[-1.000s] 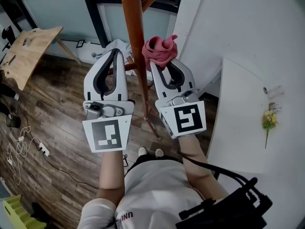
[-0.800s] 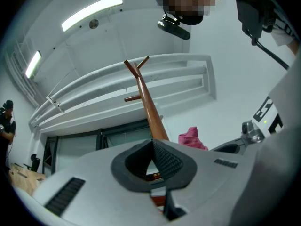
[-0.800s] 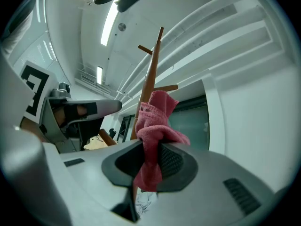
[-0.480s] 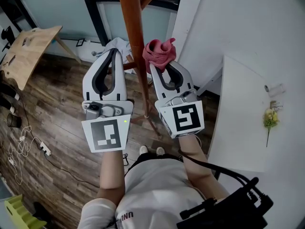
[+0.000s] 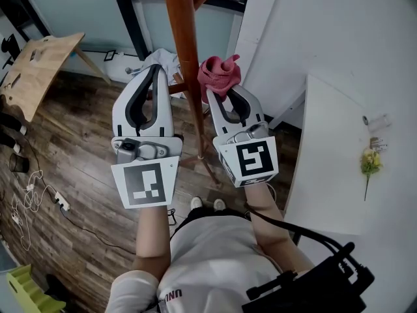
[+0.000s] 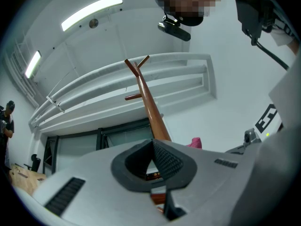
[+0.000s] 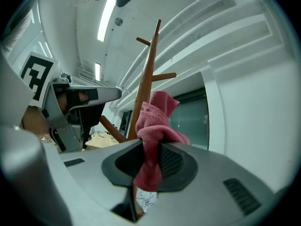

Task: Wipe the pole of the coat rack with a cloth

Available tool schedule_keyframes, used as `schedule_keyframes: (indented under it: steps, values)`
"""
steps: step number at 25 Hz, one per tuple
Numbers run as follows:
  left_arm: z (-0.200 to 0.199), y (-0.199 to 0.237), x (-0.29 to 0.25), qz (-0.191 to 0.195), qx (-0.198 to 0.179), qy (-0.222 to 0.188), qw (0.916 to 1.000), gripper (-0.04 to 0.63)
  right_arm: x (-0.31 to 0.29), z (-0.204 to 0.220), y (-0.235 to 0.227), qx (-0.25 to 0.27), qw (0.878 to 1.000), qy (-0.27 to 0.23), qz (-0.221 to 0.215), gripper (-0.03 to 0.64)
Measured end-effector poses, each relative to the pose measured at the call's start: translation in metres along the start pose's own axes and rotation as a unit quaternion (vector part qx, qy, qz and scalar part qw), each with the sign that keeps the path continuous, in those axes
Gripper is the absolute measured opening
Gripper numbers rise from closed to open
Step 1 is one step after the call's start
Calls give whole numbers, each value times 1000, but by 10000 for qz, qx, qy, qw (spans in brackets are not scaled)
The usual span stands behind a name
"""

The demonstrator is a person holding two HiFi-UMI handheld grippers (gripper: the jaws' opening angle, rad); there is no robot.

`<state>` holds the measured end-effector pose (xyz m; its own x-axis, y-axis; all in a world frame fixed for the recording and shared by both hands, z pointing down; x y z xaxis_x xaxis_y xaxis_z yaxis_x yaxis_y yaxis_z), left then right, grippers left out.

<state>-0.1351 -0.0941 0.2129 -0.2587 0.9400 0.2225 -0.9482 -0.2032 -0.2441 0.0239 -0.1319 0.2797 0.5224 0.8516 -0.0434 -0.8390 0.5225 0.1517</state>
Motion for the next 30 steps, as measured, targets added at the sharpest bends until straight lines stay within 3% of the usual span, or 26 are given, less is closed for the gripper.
schedule_keyframes:
  steps: [18, 30]
  values:
    - [1, -7, 6, -91, -190, 92, 9997, 12, -4, 20, -4, -126, 9995, 270, -95, 80]
    - [11, -21, 18, -152, -103, 375, 9991, 12, -3, 30, -2, -173, 9989, 381, -210, 80]
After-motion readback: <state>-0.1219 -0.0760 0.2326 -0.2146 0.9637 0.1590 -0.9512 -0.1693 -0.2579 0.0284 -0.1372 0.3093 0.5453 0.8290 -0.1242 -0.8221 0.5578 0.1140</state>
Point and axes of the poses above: the fingertips, and each gripper's own axes: x backward along the fingers, y to its left, z out of its underside, the point moved 9 cm from there along x, backward along the fingers, and after that the axes turned 10 degrees about y, right-handed, at the moved point
